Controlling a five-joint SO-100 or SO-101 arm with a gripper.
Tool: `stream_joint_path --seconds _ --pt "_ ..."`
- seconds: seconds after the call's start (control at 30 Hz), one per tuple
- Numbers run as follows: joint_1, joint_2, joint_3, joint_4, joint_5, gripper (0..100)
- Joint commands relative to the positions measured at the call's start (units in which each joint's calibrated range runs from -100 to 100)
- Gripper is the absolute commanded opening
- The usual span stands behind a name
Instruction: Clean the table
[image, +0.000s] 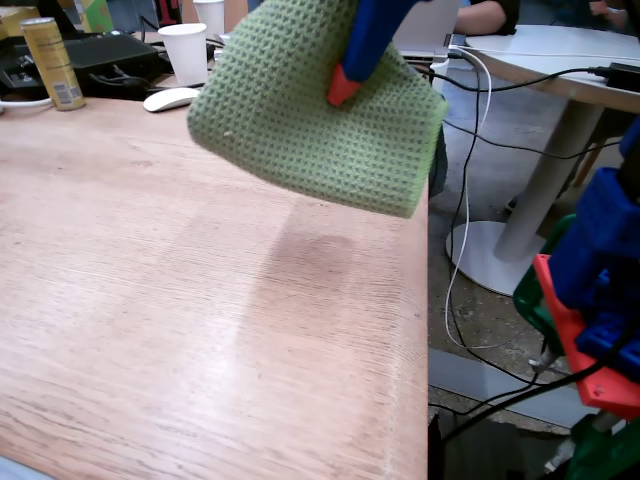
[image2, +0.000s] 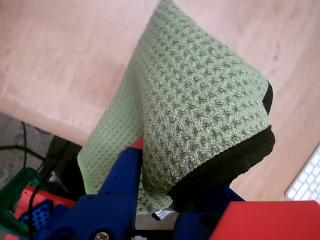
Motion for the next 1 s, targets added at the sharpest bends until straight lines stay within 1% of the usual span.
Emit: stream_joint_path --seconds 0.0,0.1,0.23,0.33,0.43,0.57,0.63,0.7,0.87,0.97 --pt "-7.0 3.3 -4.4 -0.8 -0.3 0" --pt "-8.5 11.6 -14.0 -0.9 -0.3 0" --pt "-19.4 20.2 -25.1 -0.9 -0.3 0" --pt "-26.8 24.5 -28.5 -0.9 -0.3 0" --pt "-30.0 30.7 -28.6 -0.9 -0.3 0" --pt "-31.0 36.8 -28.8 -2.4 0.3 0" --pt "-32.0 39.7 -28.7 -9.7 -0.1 0" --pt "-32.0 42.4 -28.7 -13.6 -0.1 0" --pt "-34.1 52.6 -28.7 -14.1 -0.1 0" --pt "-31.9 53.2 -28.8 -13.0 -0.3 0"
